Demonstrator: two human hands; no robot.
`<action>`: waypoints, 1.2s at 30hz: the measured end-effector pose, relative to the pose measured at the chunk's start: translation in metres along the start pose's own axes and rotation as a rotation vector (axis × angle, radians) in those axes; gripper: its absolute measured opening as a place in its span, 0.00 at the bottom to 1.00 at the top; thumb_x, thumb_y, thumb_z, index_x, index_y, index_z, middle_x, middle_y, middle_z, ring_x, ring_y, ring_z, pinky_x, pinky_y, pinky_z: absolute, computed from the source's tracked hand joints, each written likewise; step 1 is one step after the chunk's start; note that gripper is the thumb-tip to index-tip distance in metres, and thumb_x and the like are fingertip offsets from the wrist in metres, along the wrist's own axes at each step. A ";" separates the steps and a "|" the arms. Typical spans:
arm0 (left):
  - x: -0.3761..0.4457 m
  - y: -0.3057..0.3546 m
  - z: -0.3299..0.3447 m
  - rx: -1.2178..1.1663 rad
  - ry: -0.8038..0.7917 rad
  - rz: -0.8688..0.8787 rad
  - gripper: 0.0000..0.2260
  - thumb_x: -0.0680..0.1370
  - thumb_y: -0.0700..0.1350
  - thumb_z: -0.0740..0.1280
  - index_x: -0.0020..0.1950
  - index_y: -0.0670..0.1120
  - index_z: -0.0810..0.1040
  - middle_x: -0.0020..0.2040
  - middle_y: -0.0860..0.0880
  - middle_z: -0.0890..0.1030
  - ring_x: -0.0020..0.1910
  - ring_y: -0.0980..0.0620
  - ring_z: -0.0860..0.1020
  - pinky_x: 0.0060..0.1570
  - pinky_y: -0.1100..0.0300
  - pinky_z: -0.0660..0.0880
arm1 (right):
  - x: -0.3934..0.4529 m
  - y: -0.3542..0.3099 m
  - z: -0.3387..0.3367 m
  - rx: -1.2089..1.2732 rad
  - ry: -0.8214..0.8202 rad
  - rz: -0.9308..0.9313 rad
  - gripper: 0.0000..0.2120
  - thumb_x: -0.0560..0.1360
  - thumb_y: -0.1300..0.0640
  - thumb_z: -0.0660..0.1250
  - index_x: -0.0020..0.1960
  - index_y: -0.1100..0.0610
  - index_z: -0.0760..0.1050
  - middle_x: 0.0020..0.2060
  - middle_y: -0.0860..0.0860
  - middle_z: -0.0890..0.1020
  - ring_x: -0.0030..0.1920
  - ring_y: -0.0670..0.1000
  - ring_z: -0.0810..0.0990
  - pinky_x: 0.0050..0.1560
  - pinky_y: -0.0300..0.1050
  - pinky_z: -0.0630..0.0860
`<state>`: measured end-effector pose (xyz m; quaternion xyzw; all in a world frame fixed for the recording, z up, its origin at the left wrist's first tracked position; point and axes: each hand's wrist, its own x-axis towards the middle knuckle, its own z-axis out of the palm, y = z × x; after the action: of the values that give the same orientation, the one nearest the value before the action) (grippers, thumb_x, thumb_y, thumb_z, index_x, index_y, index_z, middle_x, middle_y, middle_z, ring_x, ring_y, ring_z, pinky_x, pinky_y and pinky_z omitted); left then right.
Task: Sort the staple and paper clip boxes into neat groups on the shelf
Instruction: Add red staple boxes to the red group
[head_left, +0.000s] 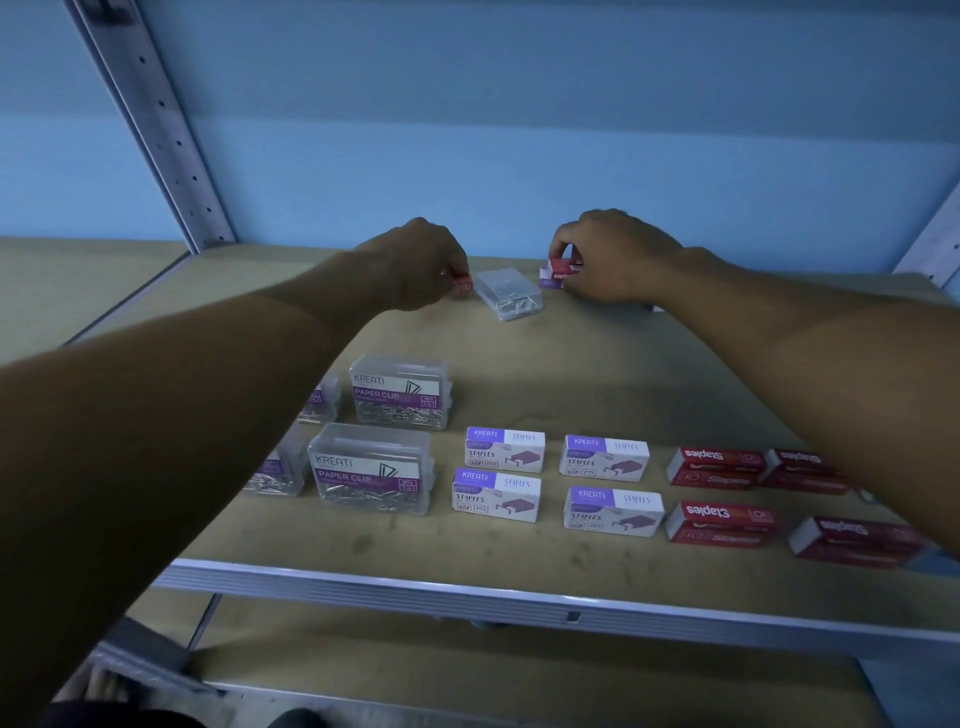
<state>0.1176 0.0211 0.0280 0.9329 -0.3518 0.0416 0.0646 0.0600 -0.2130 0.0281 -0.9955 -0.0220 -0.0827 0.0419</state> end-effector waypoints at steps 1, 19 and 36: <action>-0.002 0.000 -0.003 -0.007 0.005 0.008 0.12 0.80 0.43 0.65 0.61 0.47 0.82 0.59 0.47 0.81 0.57 0.46 0.77 0.57 0.51 0.75 | -0.003 0.000 -0.003 0.016 0.000 -0.009 0.13 0.76 0.44 0.69 0.57 0.49 0.80 0.51 0.50 0.76 0.53 0.52 0.72 0.53 0.49 0.74; -0.043 0.070 -0.036 -0.093 0.060 0.236 0.13 0.82 0.45 0.60 0.63 0.47 0.79 0.56 0.48 0.79 0.49 0.54 0.71 0.51 0.60 0.66 | -0.091 0.007 -0.053 0.214 -0.082 0.066 0.11 0.73 0.59 0.69 0.52 0.49 0.84 0.42 0.46 0.86 0.46 0.47 0.84 0.50 0.45 0.80; -0.092 0.124 -0.015 -0.162 0.070 0.178 0.13 0.82 0.41 0.59 0.59 0.50 0.82 0.56 0.47 0.80 0.55 0.48 0.76 0.55 0.55 0.73 | -0.165 -0.013 -0.042 0.410 -0.001 0.147 0.12 0.77 0.58 0.69 0.52 0.43 0.86 0.43 0.40 0.82 0.44 0.40 0.80 0.41 0.26 0.71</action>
<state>-0.0340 -0.0087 0.0428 0.8876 -0.4331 0.0510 0.1480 -0.1101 -0.2100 0.0430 -0.9650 0.0344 -0.0727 0.2496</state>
